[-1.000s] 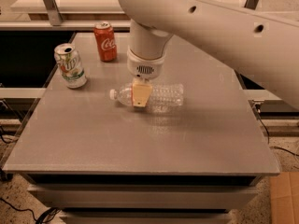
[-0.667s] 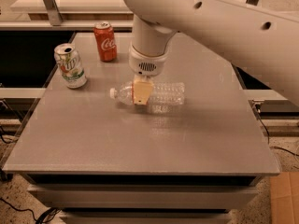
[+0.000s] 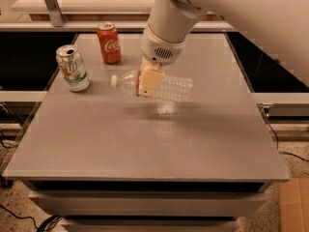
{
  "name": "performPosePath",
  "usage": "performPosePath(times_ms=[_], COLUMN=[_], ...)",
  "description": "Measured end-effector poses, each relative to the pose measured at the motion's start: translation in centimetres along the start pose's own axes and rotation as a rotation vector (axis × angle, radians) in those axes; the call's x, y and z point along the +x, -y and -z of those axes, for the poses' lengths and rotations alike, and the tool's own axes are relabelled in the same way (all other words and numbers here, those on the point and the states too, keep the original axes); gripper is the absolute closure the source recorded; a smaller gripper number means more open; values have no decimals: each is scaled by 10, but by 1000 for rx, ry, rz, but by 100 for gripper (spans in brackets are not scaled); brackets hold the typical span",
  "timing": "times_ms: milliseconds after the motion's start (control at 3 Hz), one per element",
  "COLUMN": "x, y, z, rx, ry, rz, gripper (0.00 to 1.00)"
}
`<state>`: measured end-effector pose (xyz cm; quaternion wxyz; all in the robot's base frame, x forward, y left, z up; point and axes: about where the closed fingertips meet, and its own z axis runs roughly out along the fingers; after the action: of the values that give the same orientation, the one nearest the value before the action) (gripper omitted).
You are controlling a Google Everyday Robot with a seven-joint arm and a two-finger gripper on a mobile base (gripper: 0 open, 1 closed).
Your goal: Place water bottle upright
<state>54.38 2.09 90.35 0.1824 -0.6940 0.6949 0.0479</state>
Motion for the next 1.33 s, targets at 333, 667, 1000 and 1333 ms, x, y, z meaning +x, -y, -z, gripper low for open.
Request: performPosePath(times_ms=[333,667,1000,1333], x=[-4,-4,-6,-9], y=[8,14,19,18], z=[20,33,38,43], rx=[22,38,45,40], ry=[143,319,497,525], rz=[-16,-60,-110,-123], gripper=[100,100,100,100])
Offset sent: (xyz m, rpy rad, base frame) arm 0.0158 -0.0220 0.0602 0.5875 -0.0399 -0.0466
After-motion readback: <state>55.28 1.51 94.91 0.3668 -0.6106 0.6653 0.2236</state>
